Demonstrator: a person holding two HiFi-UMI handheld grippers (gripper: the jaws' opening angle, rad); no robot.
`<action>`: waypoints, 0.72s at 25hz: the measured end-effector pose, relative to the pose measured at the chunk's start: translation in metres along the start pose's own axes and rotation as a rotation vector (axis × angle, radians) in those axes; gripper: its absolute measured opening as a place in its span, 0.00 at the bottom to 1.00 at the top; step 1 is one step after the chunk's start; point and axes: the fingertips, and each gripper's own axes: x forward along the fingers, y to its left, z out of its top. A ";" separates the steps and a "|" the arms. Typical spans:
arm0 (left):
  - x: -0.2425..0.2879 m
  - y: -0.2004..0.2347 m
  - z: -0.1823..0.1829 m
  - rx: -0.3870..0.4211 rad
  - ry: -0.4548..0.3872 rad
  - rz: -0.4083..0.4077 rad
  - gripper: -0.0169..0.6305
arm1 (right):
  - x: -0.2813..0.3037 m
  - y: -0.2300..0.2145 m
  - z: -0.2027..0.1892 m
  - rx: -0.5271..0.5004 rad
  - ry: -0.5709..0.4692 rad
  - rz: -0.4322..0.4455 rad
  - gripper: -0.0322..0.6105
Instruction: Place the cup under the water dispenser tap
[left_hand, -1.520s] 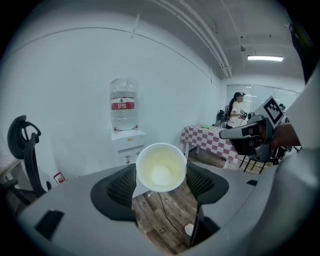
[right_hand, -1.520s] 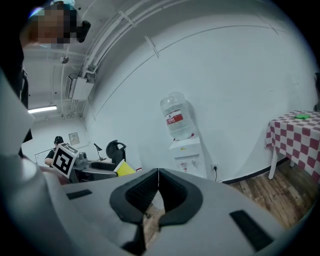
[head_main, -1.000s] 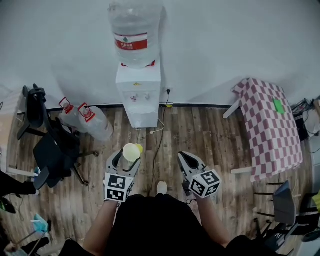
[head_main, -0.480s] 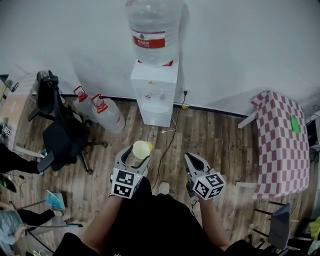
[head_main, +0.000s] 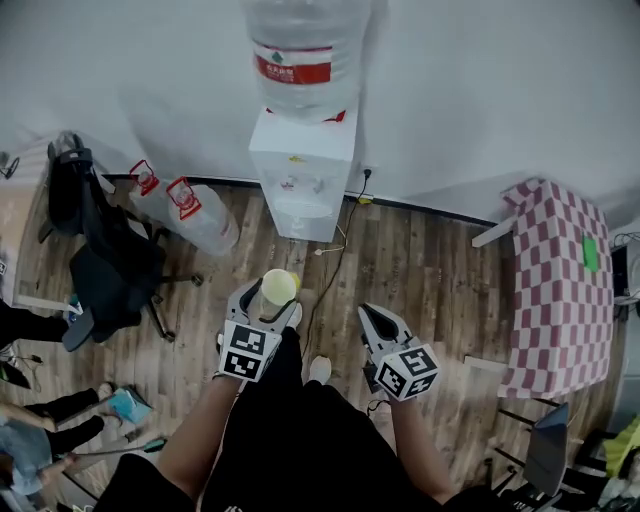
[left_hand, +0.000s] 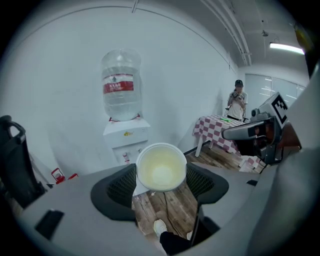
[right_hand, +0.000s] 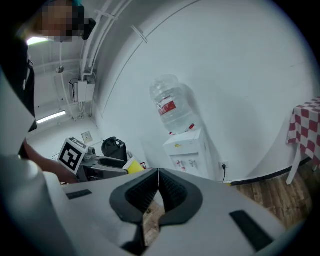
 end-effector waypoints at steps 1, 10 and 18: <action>0.011 0.006 0.000 -0.003 0.008 -0.007 0.53 | 0.007 -0.004 -0.001 -0.003 0.014 -0.007 0.08; 0.134 0.054 -0.006 0.020 0.088 -0.084 0.53 | 0.099 -0.042 0.003 -0.056 0.092 -0.050 0.08; 0.257 0.092 -0.024 0.069 0.157 -0.134 0.53 | 0.182 -0.085 -0.001 -0.072 0.105 -0.083 0.08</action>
